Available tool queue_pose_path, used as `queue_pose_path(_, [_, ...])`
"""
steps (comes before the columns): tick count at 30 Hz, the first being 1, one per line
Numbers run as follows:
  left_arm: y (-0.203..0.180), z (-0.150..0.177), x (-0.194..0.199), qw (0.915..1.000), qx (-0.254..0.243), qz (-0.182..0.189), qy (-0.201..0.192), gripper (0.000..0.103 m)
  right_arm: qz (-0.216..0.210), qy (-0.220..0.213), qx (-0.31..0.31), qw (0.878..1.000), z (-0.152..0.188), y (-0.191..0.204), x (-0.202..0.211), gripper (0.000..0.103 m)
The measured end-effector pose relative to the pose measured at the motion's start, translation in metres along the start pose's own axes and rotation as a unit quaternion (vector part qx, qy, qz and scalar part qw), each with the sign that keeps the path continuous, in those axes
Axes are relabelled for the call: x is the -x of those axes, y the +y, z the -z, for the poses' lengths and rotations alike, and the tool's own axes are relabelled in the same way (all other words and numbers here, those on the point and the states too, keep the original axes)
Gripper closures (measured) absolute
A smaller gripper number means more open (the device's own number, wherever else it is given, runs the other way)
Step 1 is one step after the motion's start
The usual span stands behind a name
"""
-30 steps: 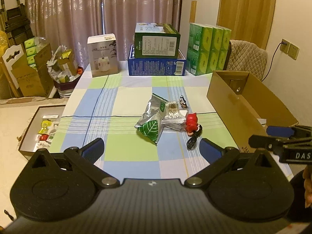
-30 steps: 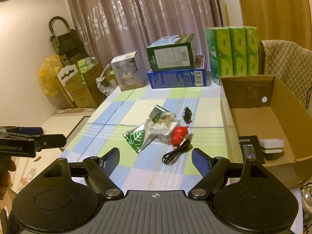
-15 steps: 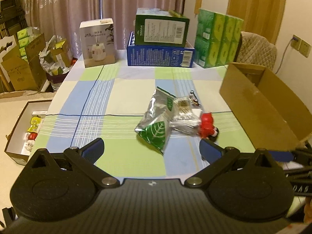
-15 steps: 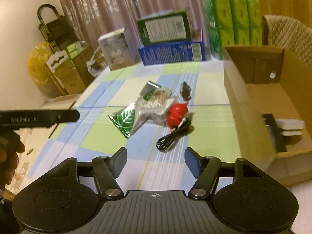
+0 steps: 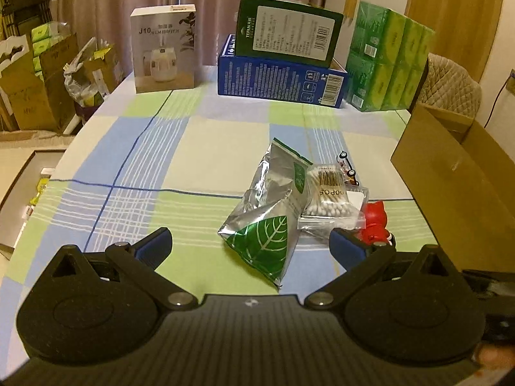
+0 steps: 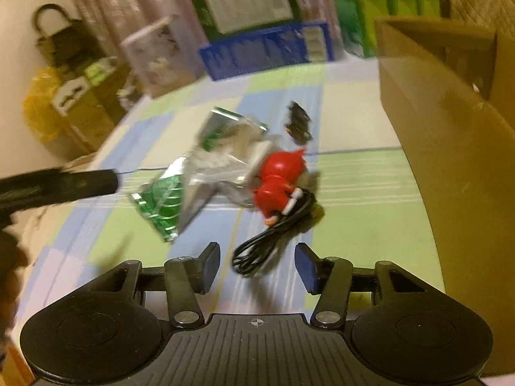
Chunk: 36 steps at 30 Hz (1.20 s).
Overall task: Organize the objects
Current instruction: 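Withdraw both tools back toward the remaining items on the table, then grasp the red cat figurine with the left tool while the right tool grasps the black cable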
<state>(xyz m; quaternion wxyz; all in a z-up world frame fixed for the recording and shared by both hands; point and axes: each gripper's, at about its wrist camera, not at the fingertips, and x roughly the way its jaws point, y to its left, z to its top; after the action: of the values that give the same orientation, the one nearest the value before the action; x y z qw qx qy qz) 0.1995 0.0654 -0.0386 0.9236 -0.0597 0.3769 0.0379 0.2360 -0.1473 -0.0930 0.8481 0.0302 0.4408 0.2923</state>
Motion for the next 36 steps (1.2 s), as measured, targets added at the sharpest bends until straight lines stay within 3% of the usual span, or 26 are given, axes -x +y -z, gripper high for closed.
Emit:
queue_pose_path(7, [-0.006, 0.000, -0.007, 0.9999, -0.010, -0.005, 0.004, 0.001, 0.015, 0.008, -0.016, 1.000, -0.004, -0.002, -0.019, 0.055])
queue_pose_path(16, [-0.011, -0.004, -0.025, 0.9995, -0.017, 0.022, 0.015, 0.001, 0.028, -0.001, -0.003, 1.000, -0.006, -0.008, -0.029, 0.076])
queue_pose_path(22, [-0.011, -0.001, -0.031, 0.9985, -0.029, 0.035, 0.033, 0.001, 0.012, 0.019, 0.024, 0.999, 0.002, -0.010, -0.018, 0.089])
queue_pose_path(29, [-0.025, 0.005, -0.033, 0.9959, -0.047, 0.062, 0.046, 0.001, -0.022, 0.053, 0.073, 0.996, 0.024, -0.002, 0.004, 0.092])
queue_pose_path(32, [-0.035, 0.010, -0.033, 0.9928, -0.066, 0.085, 0.052, 0.002, -0.003, 0.051, 0.082, 0.995, 0.036, -0.002, 0.015, 0.092])
queue_pose_path(36, [-0.048, 0.017, -0.037, 0.9860, -0.100, 0.118, 0.064, 0.010, 0.037, 0.034, 0.074, 0.996, 0.045, -0.012, 0.030, 0.092])
